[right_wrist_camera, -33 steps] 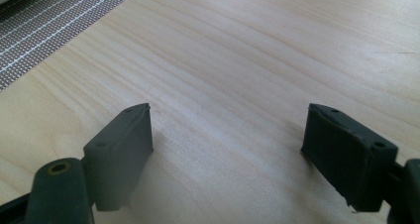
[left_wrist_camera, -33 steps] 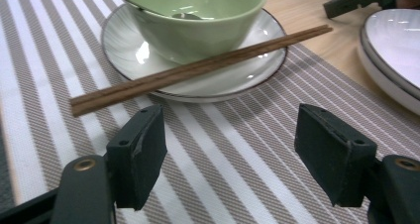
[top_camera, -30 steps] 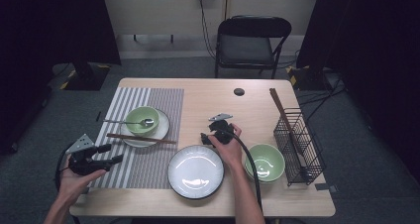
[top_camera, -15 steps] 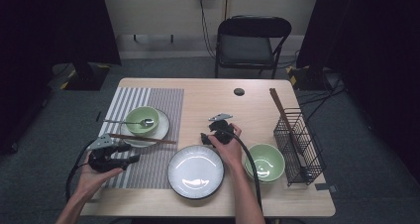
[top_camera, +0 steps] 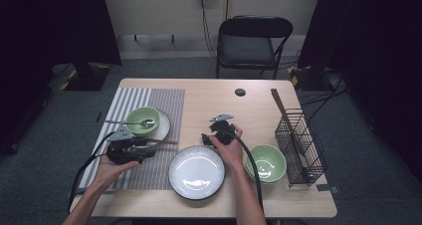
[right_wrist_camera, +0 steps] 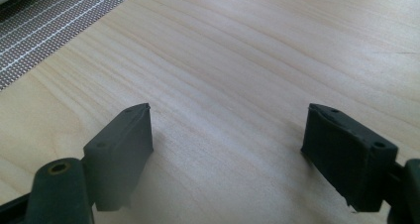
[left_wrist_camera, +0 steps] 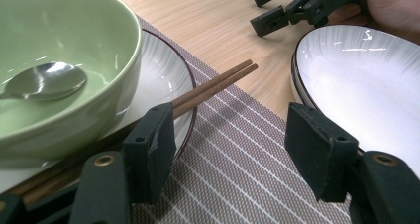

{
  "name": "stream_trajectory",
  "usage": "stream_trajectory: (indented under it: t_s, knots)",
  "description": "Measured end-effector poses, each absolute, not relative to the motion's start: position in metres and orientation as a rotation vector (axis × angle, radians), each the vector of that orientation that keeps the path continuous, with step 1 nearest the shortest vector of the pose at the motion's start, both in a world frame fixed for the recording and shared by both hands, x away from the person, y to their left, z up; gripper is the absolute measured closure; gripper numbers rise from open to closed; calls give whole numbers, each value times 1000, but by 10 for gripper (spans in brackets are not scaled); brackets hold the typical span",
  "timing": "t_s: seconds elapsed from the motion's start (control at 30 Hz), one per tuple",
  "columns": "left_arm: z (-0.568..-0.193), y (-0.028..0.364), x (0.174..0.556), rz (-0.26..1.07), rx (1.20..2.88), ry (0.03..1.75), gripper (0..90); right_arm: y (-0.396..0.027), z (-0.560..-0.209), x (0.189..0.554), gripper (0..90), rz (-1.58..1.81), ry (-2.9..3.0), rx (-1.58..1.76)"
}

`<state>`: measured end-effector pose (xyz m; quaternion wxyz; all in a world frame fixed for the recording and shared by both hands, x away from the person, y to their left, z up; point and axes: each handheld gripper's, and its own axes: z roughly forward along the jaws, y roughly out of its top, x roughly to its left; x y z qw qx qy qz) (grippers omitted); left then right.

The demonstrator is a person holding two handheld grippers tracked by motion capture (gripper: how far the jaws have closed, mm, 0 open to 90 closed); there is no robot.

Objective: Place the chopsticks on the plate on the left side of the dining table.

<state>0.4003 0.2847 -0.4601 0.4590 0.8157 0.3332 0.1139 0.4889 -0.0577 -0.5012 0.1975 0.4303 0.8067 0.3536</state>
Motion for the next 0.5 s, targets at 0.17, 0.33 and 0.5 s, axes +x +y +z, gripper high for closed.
stream_trajectory:
  t_s: [0.17, 0.33, 0.5]
  knots:
    - [-463, 281, 405, 281, 2012, 817, 358, -58, -501, 489, 187, 990, 2258, 1205]
    - [-464, 283, 410, 283, 2017, 826, 351, -58, -501, 489, 187, 990, 2258, 1205]
    - [-463, 283, 410, 280, 2028, 809, 344, -58, -501, 489, 187, 990, 2258, 1205]
